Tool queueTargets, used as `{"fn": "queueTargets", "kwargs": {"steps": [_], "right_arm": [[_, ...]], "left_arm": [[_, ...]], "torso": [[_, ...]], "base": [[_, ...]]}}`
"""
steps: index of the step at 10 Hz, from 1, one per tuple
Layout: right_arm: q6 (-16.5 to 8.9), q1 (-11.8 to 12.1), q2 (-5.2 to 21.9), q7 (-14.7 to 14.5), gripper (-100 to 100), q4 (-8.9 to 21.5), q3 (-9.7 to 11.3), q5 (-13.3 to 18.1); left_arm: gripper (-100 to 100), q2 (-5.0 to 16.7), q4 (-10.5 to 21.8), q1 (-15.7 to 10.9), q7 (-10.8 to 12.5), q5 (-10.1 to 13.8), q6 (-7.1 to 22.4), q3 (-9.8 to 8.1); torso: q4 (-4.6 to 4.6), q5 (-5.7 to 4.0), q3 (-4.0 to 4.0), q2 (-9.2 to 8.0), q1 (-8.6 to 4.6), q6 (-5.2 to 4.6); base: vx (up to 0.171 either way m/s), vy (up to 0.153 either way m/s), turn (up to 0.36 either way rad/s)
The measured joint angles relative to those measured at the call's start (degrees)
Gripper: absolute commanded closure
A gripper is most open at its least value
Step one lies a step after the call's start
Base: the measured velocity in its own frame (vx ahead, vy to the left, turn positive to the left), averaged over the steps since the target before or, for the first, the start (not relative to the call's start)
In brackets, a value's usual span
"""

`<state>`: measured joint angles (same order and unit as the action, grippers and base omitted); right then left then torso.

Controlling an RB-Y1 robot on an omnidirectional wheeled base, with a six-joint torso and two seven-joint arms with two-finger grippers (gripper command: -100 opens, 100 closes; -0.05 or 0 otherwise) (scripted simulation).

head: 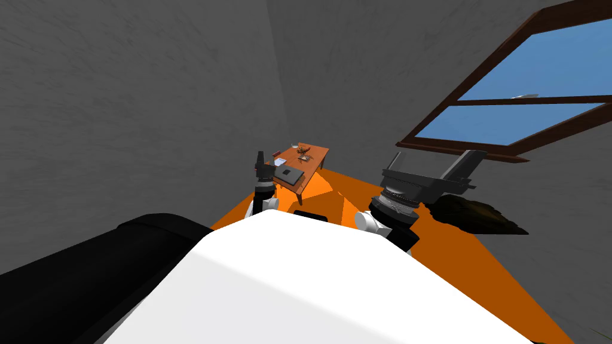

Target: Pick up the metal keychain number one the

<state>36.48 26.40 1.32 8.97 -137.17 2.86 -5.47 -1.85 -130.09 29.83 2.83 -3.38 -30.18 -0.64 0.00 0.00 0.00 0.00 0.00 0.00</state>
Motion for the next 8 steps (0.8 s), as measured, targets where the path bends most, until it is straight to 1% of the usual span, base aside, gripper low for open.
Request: {"fn": "queueTargets", "kwargs": {"steps": [1, 2, 5, 6, 7, 8], "right_arm": [[0.0, 0.0, 0.0, 0.0, 0, 0.0, 0.0, 0.0], [0.0, 0.0, 0.0, 0.0, 0, 0.0, 0.0, 0.0], [0.0, 0.0, 0.0, 0.0, 0, 0.0, 0.0, 0.0], [0.0, 0.0, 0.0, 0.0, 0, 0.0, 0.0, 0.0], [0.0, 0.0, 0.0, 0.0, 0, 0.0, 0.0, 0.0], [0.0, 0.0, 0.0, 0.0, 0, 0.0, 0.0, 0.0]], "left_arm": [[-100, 1.0, 0.5, -0.4, -0.3, 0.2, 0.7, 0.12], [-100, 2.3, 1.2, -0.8, -0.5, 0.7, 1.7, -0.13], [-100, 5.5, 2.4, -1.6, -1.6, 1.9, 6.1, -0.04], [-100, 6.4, 3.5, -2.2, -2.1, 2.3, 7.5, 0.02], [-100, 6.7, 3.8, -2.4, -2.4, 2.4, 8.6, 0.15], [-100, 7.4, 4.9, -3.1, -2.7, 2.9, 9.8, -0.06]], "torso": [[0.0, -0.01, 0.01, 0.02, -0.08, 0.0], [0.01, -0.03, 0.03, 0.05, -0.15, 0.0], [0.03, -0.06, 0.08, 0.14, -0.25, 0.0], [0.04, -0.06, 0.09, 0.15, -0.3, 0.0], [0.03, -0.06, 0.08, 0.13, -0.23, 0.0], [0.03, -0.05, 0.08, 0.13, -0.21, 0.0]], "base": [[0.015, -0.051, 0.016], [0.019, -0.059, 0.016], [0.032, -0.072, 0.025], [0.027, -0.057, 0.013], [0.029, -0.054, 0.025], [0.024, -0.04, 0.012]]}}
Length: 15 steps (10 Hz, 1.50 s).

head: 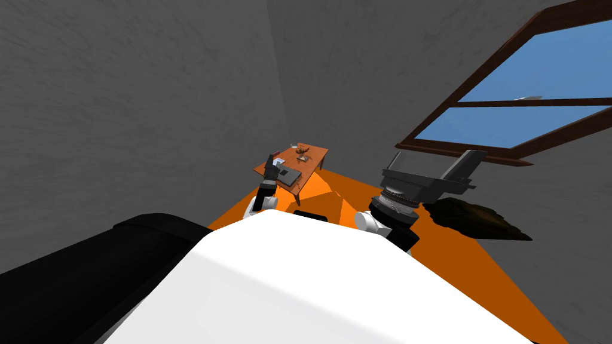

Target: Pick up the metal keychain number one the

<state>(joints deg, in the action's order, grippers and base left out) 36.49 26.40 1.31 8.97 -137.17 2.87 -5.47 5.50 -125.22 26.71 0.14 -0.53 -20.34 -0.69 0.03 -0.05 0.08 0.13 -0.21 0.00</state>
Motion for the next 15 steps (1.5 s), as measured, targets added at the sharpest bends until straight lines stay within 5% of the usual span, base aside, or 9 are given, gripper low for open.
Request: {"fn": "queueTargets", "kwargs": {"steps": [15], "right_arm": [[0.0, 0.0, 0.0, 0.0, 0, 0.0, 0.0, 0.0]], "left_arm": [[-100, 5.1, 8.5, -5.5, -3.9, 4.3, 20.5, -1.67]], "torso": [[0.02, -0.01, 0.05, 0.08, 0.01, 0.0]], "base": [[0.042, -0.053, 0.028]]}}
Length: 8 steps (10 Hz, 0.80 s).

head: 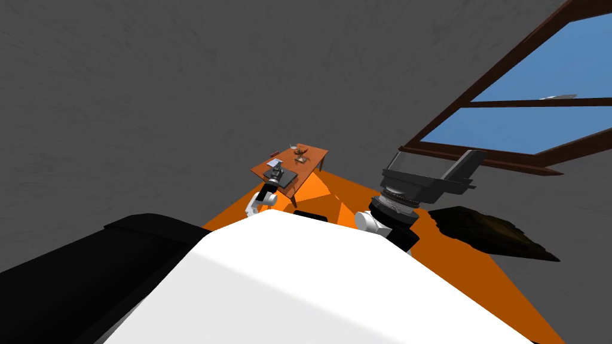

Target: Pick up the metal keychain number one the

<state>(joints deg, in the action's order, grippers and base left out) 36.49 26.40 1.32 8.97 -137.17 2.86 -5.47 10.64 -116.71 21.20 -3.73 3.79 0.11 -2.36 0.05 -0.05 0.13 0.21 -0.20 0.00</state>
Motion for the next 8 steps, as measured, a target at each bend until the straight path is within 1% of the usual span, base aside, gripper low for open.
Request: {"fn": "queueTargets", "kwargs": {"steps": [2, 3, 4, 6, 8], "right_arm": [[0.0, 0.0, 0.0, 0.0, 0, 0.0, 0.0, 0.0], [0.0, 0.0, 0.0, 0.0, 0, 0.0, 0.0, 0.0], [0.0, 0.0, 0.0, 0.0, 0, 0.0, 0.0, 0.0], [0.0, 0.0, 0.0, 0.0, 0, 0.0, 0.0, 0.0], [0.0, 0.0, 0.0, 0.0, 0, 0.0, 0.0, 0.0]], "left_arm": [[-100, 0.6, 1.3, -0.7, -0.4, 0.6, 2.9, -0.41], [-100, 1.1, 2.5, -1.6, -0.6, 1.1, 4.5, -0.82], [-100, 1.1, 2.8, -1.5, -0.9, 1.2, 6.0, -0.84], [-100, 1.8, 4.0, -2.8, -1.2, 2.0, 10.0, -1.58], [-100, 1.6, 5.9, -3.8, -1.9, 2.2, 13.3, -1.89]], "torso": [[0.0, 0.0, -0.01, -0.01, 0.01, 0.0], [0.0, 0.0, 0.01, 0.02, -0.01, 0.0], [0.0, 0.0, 0.0, 0.0, 0.02, 0.0], [0.0, 0.0, 0.01, 0.01, 0.0, 0.0], [0.01, 0.01, 0.03, 0.04, 0.05, -0.01]], "base": [[0.051, -0.058, 0.033], [0.051, -0.051, 0.027], [0.057, -0.07, 0.048], [0.058, -0.057, 0.047], [0.076, -0.053, 0.035]]}}
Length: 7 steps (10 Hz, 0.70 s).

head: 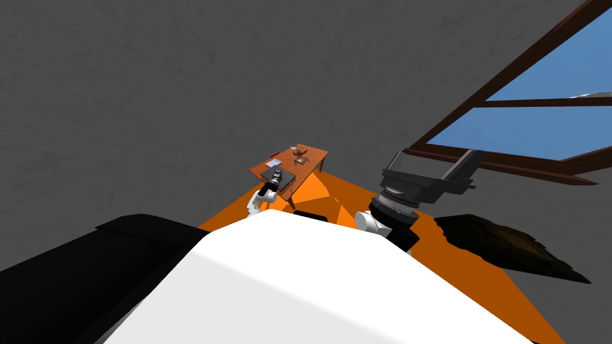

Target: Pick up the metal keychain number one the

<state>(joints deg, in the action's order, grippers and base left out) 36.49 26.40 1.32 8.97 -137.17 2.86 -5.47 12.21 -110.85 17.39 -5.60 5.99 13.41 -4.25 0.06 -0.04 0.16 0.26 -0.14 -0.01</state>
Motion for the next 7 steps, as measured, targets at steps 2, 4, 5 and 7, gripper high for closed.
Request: {"fn": "queueTargets", "kwargs": {"steps": [2, 4, 5, 7], "right_arm": [[0.0, 0.0, 0.0, 0.0, 0, 0.0, 0.0, 0.0], [0.0, 0.0, 0.0, 0.0, 0, 0.0, 0.0, 0.0], [0.0, 0.0, 0.0, 0.0, 0, 0.0, 0.0, 0.0], [0.0, 0.0, 0.0, 0.0, 0, 0.0, 0.0, 0.0]], "left_arm": [[-100, 0.8, 2.1, -0.8, -0.3, 0.9, 2.6, -0.64], [-100, 0.9, 2.7, -1.3, -0.5, 1.3, 5.1, -1.07], [-100, 0.8, 3.2, -1.8, -0.7, 1.4, 6.7, -1.27], [-100, 1.1, 4.2, -2.3, -1.0, 2.0, 10.1, -1.91]], "torso": [[0.01, -0.01, 0.02, 0.02, -0.06, 0.0], [-0.02, 0.0, -0.06, -0.09, 0.0, 0.01], [-0.02, 0.0, -0.04, -0.08, 0.01, 0.0], [0.01, 0.0, 0.02, 0.02, -0.02, 0.01]], "base": [[0.039, -0.047, 0.013], [0.043, -0.046, 0.046], [0.088, -0.051, 0.051], [0.072, -0.06, 0.044]]}}
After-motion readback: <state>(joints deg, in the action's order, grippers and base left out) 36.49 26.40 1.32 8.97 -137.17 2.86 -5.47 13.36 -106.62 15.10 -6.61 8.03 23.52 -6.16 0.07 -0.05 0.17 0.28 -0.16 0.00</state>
